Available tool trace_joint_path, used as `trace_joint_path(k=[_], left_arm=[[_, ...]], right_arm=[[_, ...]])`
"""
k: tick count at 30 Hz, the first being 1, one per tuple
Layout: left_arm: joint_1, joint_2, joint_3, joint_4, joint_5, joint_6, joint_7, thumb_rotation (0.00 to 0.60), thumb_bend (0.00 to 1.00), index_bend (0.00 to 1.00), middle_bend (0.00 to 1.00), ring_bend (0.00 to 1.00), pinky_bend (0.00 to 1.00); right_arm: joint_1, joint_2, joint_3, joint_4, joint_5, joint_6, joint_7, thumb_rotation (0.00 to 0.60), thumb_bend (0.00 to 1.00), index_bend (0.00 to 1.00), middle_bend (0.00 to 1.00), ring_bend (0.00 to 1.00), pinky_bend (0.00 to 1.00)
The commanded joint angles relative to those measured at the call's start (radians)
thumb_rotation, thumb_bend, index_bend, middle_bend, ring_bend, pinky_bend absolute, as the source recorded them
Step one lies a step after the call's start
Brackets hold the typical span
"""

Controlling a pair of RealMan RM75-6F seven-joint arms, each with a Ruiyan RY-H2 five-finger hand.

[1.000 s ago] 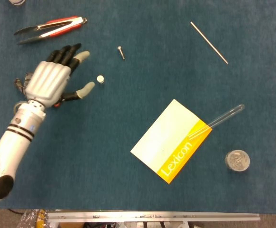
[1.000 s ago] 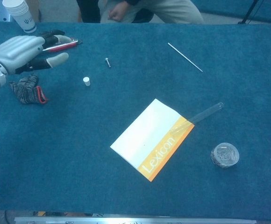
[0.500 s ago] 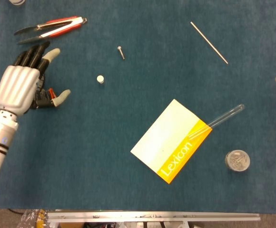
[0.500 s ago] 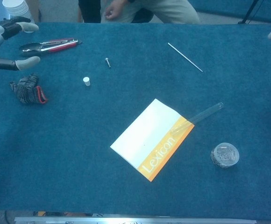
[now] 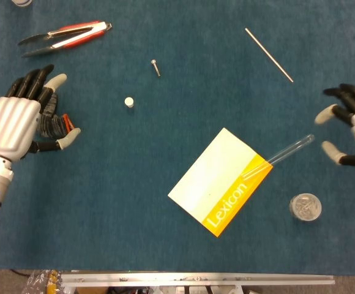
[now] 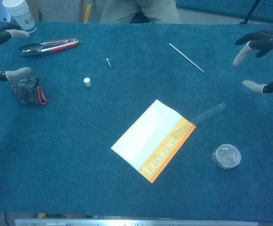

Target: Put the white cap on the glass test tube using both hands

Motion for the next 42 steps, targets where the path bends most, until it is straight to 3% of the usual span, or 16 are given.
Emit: trace_joint_path(k=[1, 19, 42], left_arm=[[0.013, 0.011, 0.006, -0.012, 0.015, 0.012, -0.008, 0.242, 0.21, 0.02, 0.0, 0.0, 0.0], [0.078, 0.063, 0.029, -0.054, 0.083, 0.047, -0.048, 0.079, 0.21, 0.02, 0.0, 0.0, 0.0], [0.108, 0.059, 0.025, -0.026, 0.117, 0.042, -0.106, 0.056, 0.21, 0.02, 0.0, 0.0, 0.0]], right_arm=[[0.032, -0.037, -0.01, 0.009, 0.018, -0.042, -0.044, 0.6, 0.25, 0.44, 0.2, 0.1, 0.28], [0.133, -0.223, -0.061, 0.11, 0.095, -0.136, -0.29, 0.6, 0.2, 0.46, 0.2, 0.1, 0.25], [0.187, -0.377, -0.084, 0.281, 0.199, -0.158, -0.396, 0.6, 0.2, 0.48, 0.21, 0.1, 0.25]])
